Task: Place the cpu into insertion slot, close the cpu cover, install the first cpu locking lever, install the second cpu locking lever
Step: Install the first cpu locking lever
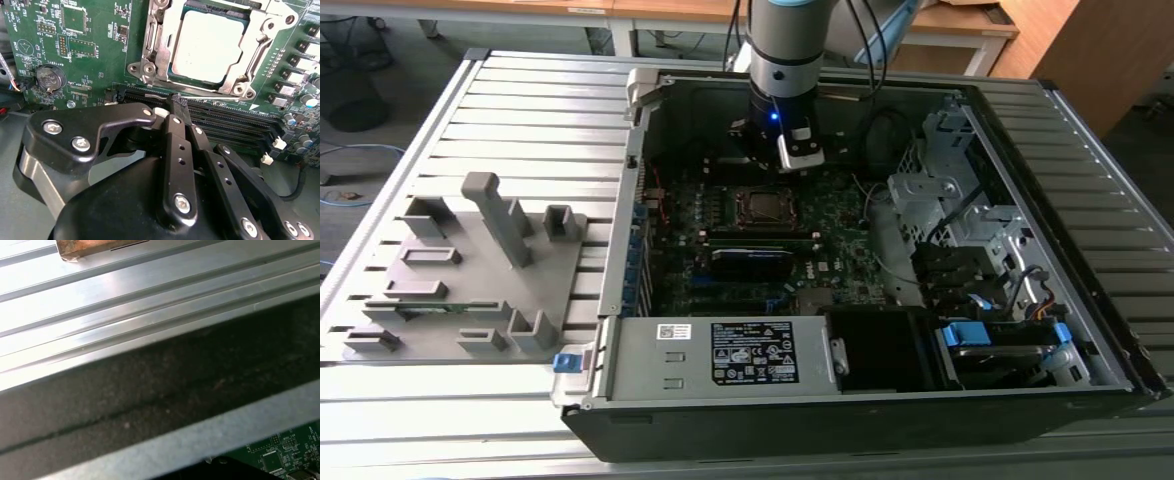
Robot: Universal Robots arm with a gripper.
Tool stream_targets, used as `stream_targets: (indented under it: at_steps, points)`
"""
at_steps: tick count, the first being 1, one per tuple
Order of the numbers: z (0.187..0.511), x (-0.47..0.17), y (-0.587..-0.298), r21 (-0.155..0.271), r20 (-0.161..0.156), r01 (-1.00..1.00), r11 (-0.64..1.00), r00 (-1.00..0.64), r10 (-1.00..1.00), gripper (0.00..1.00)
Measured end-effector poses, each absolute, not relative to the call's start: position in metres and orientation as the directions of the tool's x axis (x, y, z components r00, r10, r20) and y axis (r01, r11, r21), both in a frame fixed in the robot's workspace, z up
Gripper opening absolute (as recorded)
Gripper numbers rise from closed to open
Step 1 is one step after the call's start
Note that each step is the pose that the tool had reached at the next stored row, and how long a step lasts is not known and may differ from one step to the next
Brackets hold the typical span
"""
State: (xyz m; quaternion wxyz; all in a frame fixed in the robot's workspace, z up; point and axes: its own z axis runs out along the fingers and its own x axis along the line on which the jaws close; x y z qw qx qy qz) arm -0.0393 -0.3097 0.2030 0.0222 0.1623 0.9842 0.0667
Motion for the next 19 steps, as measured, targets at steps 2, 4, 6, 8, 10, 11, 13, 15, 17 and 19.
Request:
stream_targets:
  at_steps: [2,4,6,8,10,11,13,15,17,19]
  points:
    - [0.2017,-0.0393,-0.3091,0.136,-0.023,0.318,0.938,-0.946,0.324,0.11]
    - [0.2015,-0.0393,-0.3091,0.136,-0.023,0.318,0.938,-0.946,0.324,0.11]
    - [0.2009,-0.0392,-0.309,0.136,-0.023,0.318,0.938,-0.946,0.324,0.11]
    - [0.2,-0.0393,-0.3091,0.135,-0.023,0.318,0.938,-0.946,0.324,0.11]
    - [0.1997,-0.0393,-0.3092,0.135,-0.024,0.318,0.938,-0.946,0.324,0.11]
    - [0.1996,-0.0392,-0.3091,0.134,-0.024,0.318,0.938,-0.946,0.324,0.11]
    - [0.1993,-0.0383,-0.3091,0.134,-0.024,0.318,0.938,-0.946,0.324,0.11]
    - [0.1991,-0.0365,-0.3091,0.134,-0.024,0.318,0.939,-0.946,0.324,0.11]
    - [0.199,-0.0348,-0.3091,0.133,-0.024,0.318,0.939,-0.946,0.324,0.11]
    - [0.1989,-0.0344,-0.3091,0.131,-0.025,0.318,0.939,-0.946,0.324,0.11]
